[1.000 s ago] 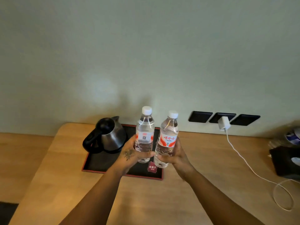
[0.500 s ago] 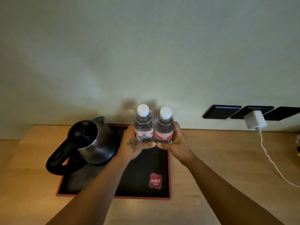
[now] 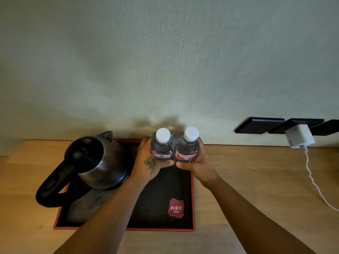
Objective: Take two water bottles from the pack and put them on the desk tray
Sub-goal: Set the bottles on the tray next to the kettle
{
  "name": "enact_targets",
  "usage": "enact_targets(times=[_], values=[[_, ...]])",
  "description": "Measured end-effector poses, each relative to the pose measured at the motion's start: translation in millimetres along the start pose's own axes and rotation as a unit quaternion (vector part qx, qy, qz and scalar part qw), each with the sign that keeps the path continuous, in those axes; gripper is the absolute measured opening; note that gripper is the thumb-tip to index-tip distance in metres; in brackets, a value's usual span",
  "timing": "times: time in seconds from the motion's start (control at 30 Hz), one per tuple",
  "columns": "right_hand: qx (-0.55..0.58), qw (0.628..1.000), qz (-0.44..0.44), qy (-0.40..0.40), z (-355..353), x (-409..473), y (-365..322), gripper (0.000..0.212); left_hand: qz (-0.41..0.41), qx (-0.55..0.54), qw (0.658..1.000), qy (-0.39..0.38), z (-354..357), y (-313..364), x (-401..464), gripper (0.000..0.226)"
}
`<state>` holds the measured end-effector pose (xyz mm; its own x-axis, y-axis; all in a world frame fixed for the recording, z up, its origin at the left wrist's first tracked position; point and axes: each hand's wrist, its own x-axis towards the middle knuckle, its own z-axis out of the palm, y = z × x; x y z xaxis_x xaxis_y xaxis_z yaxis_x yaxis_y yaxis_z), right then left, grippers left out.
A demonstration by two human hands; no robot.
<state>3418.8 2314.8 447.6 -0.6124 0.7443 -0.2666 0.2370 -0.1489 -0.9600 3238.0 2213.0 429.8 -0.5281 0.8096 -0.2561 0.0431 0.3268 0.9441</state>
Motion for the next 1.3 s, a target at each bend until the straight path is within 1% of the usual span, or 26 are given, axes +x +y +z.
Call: enact_targets(times=[0.13, 0.27, 0.4, 0.53, 0.63, 0.7, 0.8, 0.9, 0.97, 1.03, 1.1, 1.17, 1.3], values=[[-0.007, 1.000, 0.008, 0.007, -1.5, 4.8, 3.3, 0.088, 0.012, 0.003, 1.000, 0.001, 1.9, -2.7, 4.4, 0.091], [-0.026, 0.999, 0.019, 0.019, 0.3, 5.6, 5.7, 0.087, 0.001, 0.025, 1.000, 0.006, 0.8, -0.3, 0.4, 0.098], [-0.048, 0.998, 0.031, 0.014, 0.0, 3.0, 0.7, 0.092, 0.036, 0.104, 0.994, -0.012, -5.9, 9.9, -5.1, 0.096], [-0.107, 0.993, 0.051, -0.005, -7.8, -4.3, -16.0, 0.100, 0.063, 0.184, 0.979, -0.064, -24.6, 33.3, -13.1, 0.102], [-0.130, 0.989, 0.071, -0.014, -15.7, -14.5, -39.3, 0.099, 0.089, 0.199, 0.972, -0.089, -44.3, 65.8, -24.6, 0.092], [-0.156, 0.985, 0.077, -0.002, -20.8, -22.1, -60.4, 0.098, 0.141, 0.195, 0.965, -0.108, -58.3, 95.8, -35.4, 0.081], [-0.191, 0.979, 0.076, 0.000, -26.6, -30.7, -91.2, 0.089, 0.209, 0.188, 0.950, -0.133, -75.9, 136.3, -42.0, 0.065], [-0.222, 0.973, 0.057, 0.002, -25.4, -38.8, -114.4, 0.080, 0.249, 0.238, 0.926, -0.157, -79.9, 163.1, -41.0, 0.055], [-0.223, 0.974, 0.041, 0.011, -24.0, -41.0, -123.2, 0.074, 0.270, 0.280, 0.905, -0.173, -75.9, 168.2, -38.6, 0.049], [-0.234, 0.972, 0.021, 0.022, -22.7, -41.9, -128.5, 0.068, 0.299, 0.323, 0.882, -0.170, -72.2, 166.6, -36.4, 0.044], [-0.246, 0.969, 0.015, 0.034, -21.9, -41.9, -132.3, 0.062, 0.310, 0.346, 0.872, -0.153, -71.3, 164.7, -35.4, 0.043], [-0.244, 0.969, 0.016, 0.040, -21.0, -41.1, -133.8, 0.056, 0.311, 0.365, 0.869, -0.124, -70.5, 164.5, -35.1, 0.042], [-0.240, 0.970, 0.019, 0.040, -19.7, -39.0, -133.2, 0.050, 0.291, 0.381, 0.873, -0.086, -69.3, 168.0, -35.7, 0.038]])
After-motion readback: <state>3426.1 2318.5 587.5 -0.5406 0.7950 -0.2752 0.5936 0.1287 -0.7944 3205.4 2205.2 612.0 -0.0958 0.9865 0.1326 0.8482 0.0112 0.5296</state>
